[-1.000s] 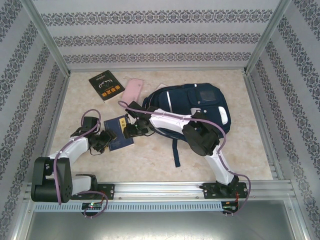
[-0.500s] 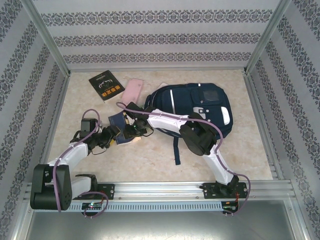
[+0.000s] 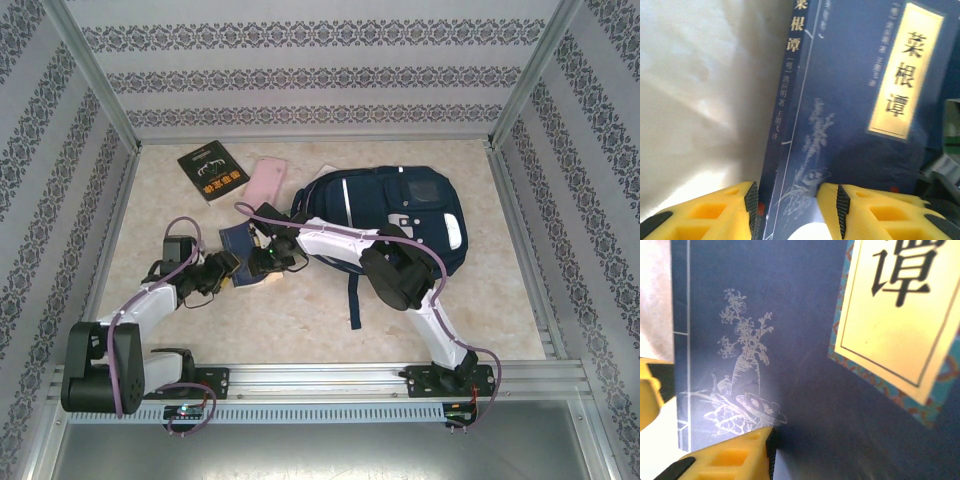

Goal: Pack the student bag

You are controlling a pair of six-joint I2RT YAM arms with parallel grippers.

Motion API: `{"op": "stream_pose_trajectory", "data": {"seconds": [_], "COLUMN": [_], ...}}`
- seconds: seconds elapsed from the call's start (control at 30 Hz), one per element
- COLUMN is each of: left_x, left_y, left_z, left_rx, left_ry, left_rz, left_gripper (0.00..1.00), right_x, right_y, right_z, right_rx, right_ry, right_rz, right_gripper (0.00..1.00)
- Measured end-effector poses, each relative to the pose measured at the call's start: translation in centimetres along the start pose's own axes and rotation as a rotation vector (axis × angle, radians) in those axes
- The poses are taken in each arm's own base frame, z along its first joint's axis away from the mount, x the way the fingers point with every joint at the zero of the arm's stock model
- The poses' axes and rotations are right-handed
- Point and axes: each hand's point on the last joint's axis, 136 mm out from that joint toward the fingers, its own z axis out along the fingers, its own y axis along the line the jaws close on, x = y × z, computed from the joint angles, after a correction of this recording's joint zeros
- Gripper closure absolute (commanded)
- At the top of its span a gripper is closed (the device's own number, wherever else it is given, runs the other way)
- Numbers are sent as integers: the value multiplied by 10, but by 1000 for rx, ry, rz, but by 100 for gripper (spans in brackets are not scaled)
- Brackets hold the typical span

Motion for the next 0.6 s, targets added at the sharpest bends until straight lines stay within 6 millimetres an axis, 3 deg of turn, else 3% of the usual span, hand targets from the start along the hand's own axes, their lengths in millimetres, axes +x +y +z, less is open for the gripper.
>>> {"op": "stream_pose_trajectory", "data": {"seconds": [0.17,0.23,0.3,0.4,0.6], "left_x": [1,2,2,3,-3], "left_y": [10,13,17,19,12], "left_z": [7,9,11,11,8], "left_rx": [-46,-60,-80,-96,-118], "left_ry": [2,5,2,2,-15], "left_rz": [6,11,16,23,56], "left_gripper": [57,63,67,64,61], "right_x": [0,0,0,0,10], "right_y": [0,0,1,4,-9], "right_z": [0,0,-1,-3,-18], "right_rx": [-3,-3,-3,-8,70], "right_ry": [-2,-2,-3,-7,-16], "right_rz": [-1,-1,1,-2,7], "right_gripper": [65,63,55,43,35]}}
